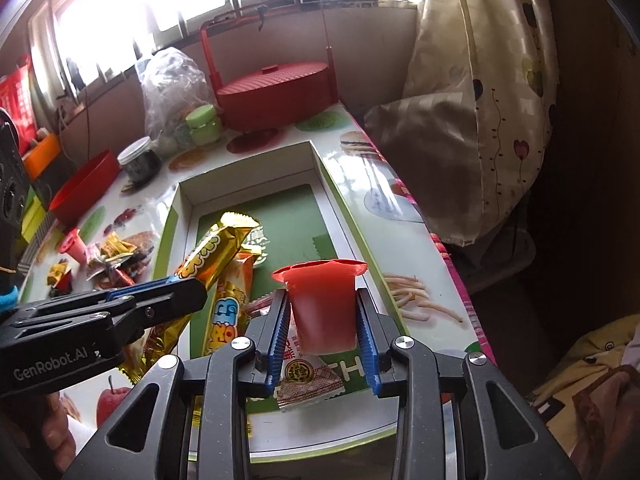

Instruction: Organize snacks

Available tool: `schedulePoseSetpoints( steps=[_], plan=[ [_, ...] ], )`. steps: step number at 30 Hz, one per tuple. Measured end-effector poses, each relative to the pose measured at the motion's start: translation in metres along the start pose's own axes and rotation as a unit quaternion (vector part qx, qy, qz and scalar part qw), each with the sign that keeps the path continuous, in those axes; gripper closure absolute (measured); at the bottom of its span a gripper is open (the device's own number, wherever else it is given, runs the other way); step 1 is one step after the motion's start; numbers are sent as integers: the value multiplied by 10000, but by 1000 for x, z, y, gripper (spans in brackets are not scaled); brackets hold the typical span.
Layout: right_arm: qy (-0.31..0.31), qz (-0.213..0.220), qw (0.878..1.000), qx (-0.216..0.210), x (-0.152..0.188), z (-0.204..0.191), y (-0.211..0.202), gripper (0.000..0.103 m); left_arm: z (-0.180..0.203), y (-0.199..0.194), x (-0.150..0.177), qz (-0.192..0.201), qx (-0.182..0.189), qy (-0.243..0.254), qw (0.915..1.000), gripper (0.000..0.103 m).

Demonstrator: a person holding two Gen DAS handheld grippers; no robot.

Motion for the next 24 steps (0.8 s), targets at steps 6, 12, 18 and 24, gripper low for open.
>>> schedulePoseSetpoints(
  steps=[6,12,18,24],
  plan=[
    [-1,-74,10000,66,1,0,4,71,3,3,0,-63,-20,34,10000,79],
    [-43,-58,9998,159,2,0,4,71,6,4,3,-99,32,-15,9999,74],
    [-67,-37,9998,203,2,0,2,69,8,1,3,-91,181,-6,9998,66],
    [-74,-12,9997,247,2,-1,-1,63,9,-4,6,-88,293,-109,9995,62]
  ],
)
Point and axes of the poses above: each gripper's, at about its wrist camera, not at the fingertips, and y roughly the way its jaws point, z to its right, x to its underside, the point moved 7 cm from there along y, roughly the way its jaws point, and after that the axes turned 3 degrees about x, right-handed, at the moved point
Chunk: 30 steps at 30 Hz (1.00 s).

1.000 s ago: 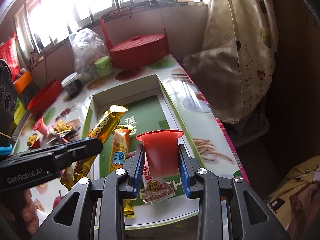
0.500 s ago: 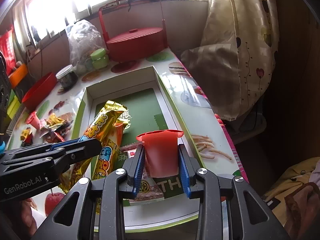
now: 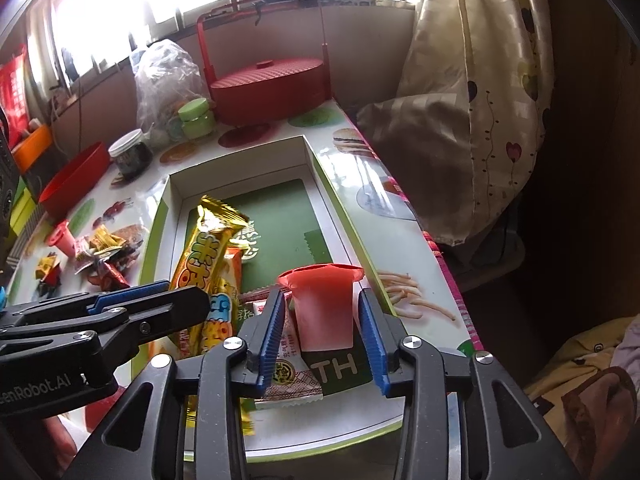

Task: Organize snacks
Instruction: 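Open the left tool to drop the yellow bar while the right tool releases the pink cup into the box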

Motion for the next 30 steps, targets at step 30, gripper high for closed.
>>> schedulePoseSetpoints(
  steps=[30],
  plan=[
    [23,247,9994,233,3,-13,-37,46,-11,-53,7,379,-490,117,9980,50]
  ],
)
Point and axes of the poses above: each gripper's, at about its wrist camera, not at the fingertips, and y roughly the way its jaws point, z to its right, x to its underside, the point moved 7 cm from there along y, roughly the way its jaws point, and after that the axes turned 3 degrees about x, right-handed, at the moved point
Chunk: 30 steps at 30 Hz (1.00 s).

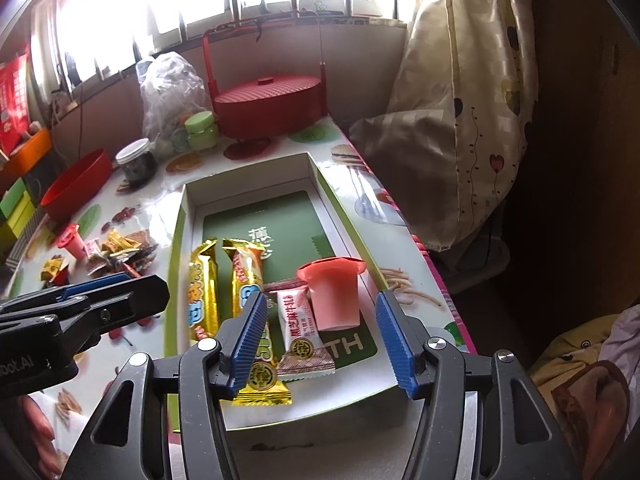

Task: Organize snacks
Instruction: 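Open the left tool to drop the yellow bar while the right tool releases the pink cup into the box, then move both open tools back over the snack pile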

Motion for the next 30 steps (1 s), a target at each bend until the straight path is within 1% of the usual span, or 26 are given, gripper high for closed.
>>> schedulePoseSetpoints(
  steps=[5,7,13,23,27,30],
  plan=[
    [-33,75,9999,-64,-1,-11,-10,46,-12,-12,3,77,-194,29,9998,50],
    [-30,114,9999,-83,-2,-16,-13,46,-17,-18,4,137,-332,72,9993,50],
    [-101,142,9996,-201,-3,-33,-18,46,-36,-37,3,288,-557,-13,9980,50],
    [-246,215,9985,-436,-8,-60,-23,46,-64,-56,5,429,-842,-109,9955,50],
    [-311,225,9978,-534,-10,-72,-23,46,-76,-62,5,527,-877,-189,9946,50],
    [-372,190,9972,-622,-10,-81,-20,46,-85,-65,6,532,-902,-236,9942,50]
  ],
)
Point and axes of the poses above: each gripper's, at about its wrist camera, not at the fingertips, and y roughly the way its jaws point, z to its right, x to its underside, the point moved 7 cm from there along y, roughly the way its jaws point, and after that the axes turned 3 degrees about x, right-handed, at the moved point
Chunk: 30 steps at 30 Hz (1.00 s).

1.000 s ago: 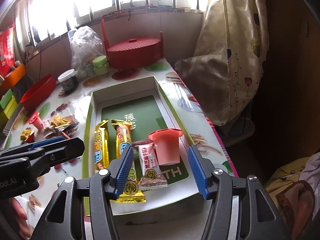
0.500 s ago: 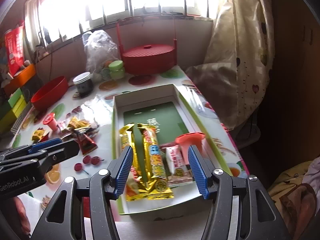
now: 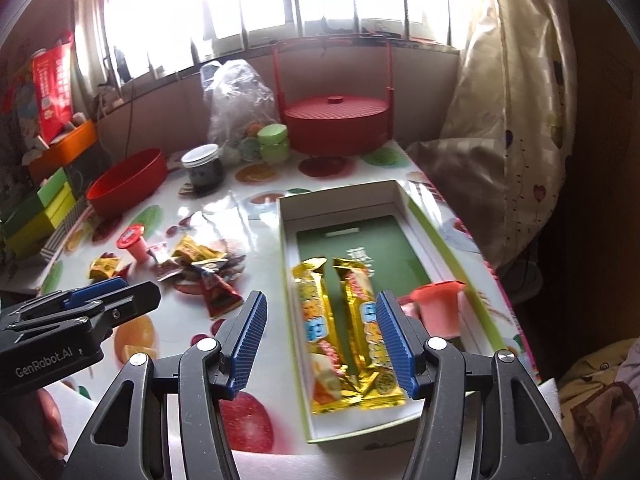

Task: Organize snacks
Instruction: 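Move both open tools back over the snack pile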

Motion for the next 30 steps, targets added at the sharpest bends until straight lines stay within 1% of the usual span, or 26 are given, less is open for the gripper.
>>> schedulePoseSetpoints(
  steps=[4,7,11,17,27,30],
  plan=[
    [-116,-47,9999,-90,-1,-13,6,46,-14,-4,1,76,-124,11,9999,50],
    [-226,-65,9995,-208,-2,-23,10,46,-28,-3,4,7,-135,-120,9998,50],
    [-344,-125,9987,-349,-2,-35,17,46,-45,-3,7,30,-260,-197,9995,50],
    [-546,-251,9969,-500,-2,-57,32,46,-67,-2,9,30,-344,-325,9989,50],
    [-896,-609,9920,-654,3,-85,67,46,-120,-3,8,70,-523,-681,9963,50],
    [-972,-685,9911,-599,4,-89,76,46,-139,-4,7,84,-614,-779,9950,50]
  ],
)
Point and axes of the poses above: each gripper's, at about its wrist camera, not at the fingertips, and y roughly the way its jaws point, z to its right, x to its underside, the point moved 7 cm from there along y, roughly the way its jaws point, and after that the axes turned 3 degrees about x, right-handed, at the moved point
